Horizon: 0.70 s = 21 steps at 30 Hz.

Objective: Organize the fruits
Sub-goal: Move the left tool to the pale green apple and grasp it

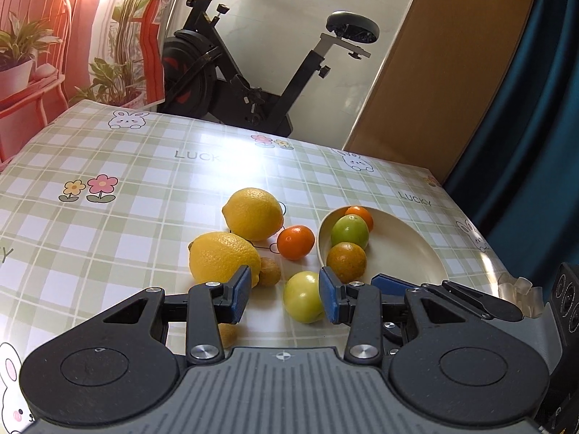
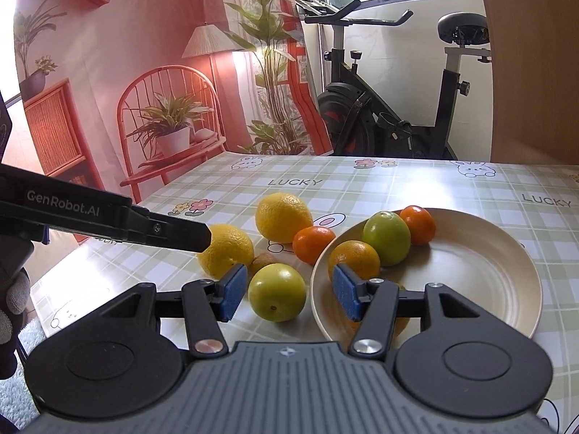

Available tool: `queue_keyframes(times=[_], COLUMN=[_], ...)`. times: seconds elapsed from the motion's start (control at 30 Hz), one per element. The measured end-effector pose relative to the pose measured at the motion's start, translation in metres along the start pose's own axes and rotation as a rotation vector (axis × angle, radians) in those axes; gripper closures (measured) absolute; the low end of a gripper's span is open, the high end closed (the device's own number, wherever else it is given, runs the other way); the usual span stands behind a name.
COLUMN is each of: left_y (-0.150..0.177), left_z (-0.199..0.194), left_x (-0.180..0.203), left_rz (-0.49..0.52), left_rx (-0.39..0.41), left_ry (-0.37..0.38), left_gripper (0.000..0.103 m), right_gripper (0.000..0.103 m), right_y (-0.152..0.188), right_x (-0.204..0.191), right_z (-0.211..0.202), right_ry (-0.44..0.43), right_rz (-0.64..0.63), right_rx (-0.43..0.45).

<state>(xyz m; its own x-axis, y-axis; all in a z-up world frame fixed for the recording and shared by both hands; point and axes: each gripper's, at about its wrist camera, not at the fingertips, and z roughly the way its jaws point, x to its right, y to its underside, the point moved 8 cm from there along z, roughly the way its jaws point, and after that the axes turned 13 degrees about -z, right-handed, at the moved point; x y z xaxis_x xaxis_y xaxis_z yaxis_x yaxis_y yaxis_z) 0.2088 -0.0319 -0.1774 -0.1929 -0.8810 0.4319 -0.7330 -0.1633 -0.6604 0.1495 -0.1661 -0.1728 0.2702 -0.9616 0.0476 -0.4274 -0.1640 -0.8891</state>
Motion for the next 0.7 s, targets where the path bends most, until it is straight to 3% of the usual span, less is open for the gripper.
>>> queue_keyframes(times=[0.7], left_y=[0.003], left_z=[0.011], left_x=[-0.015], left_rz=[-0.035], left_rx=[-0.015], left_ry=[-0.013], left_gripper=[0.06], right_gripper=[0.048], right_y=[0.004], right_x=[-0.021], right_z=[0.06], right_ry=[-0.02], right_rz=[-0.207], right_rx=[-0.096])
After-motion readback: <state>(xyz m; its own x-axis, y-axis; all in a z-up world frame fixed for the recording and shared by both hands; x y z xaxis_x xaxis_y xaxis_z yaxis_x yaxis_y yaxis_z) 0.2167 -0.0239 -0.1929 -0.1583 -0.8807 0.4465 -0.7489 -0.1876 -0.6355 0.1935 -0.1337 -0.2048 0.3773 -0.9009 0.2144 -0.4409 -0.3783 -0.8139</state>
